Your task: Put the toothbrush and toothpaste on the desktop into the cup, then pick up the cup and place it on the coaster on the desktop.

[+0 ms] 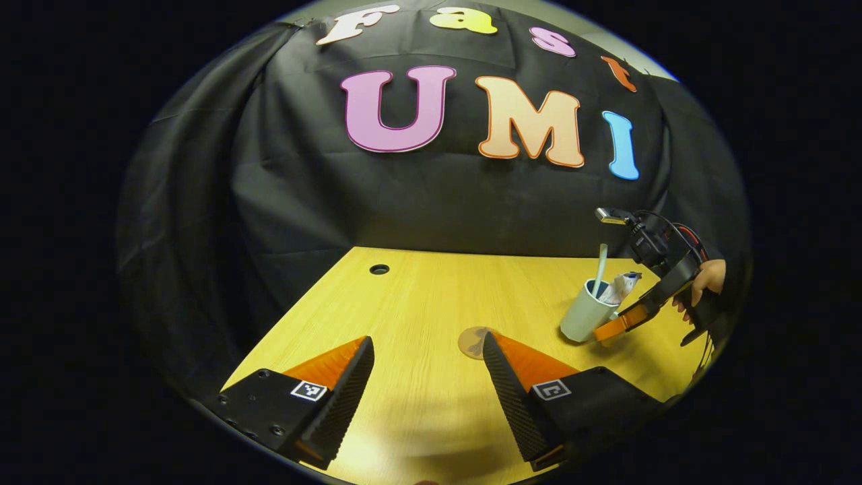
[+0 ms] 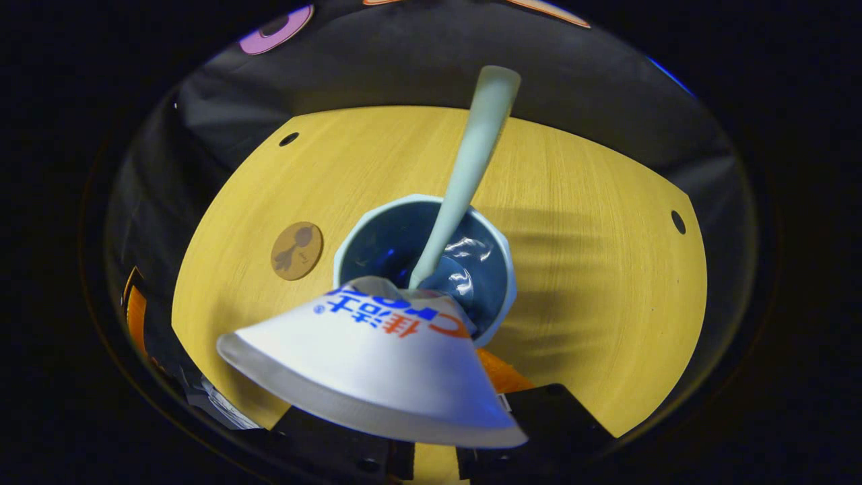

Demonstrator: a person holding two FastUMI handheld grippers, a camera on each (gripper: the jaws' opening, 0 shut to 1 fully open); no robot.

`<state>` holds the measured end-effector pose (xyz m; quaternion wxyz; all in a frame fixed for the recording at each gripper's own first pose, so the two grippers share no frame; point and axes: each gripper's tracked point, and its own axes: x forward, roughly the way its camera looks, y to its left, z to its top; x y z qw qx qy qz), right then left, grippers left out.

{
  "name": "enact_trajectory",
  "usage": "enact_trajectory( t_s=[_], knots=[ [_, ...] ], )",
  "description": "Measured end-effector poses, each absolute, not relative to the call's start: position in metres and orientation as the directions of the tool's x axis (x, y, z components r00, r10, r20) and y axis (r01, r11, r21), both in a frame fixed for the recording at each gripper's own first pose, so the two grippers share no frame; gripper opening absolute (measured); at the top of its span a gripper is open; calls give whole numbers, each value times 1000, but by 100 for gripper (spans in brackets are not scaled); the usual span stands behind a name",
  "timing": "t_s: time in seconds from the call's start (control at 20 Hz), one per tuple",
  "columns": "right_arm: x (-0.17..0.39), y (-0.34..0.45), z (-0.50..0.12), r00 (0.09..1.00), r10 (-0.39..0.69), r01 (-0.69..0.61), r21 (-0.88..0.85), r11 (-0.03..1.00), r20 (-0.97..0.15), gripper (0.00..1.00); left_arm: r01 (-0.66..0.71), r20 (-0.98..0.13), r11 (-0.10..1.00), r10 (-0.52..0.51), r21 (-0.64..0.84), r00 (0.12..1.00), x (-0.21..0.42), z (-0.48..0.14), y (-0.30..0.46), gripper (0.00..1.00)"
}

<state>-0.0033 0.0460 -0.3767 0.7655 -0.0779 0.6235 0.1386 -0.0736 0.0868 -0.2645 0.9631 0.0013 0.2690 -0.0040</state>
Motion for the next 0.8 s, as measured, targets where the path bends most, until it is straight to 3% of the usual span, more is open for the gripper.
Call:
enact_trajectory(
  t_s=[0.8],
  knots=[
    [1, 188, -395, 154, 182, -430, 100, 897, -971, 35, -143, -541, 990, 118, -4, 833, -110, -275, 182, 94]
  ],
)
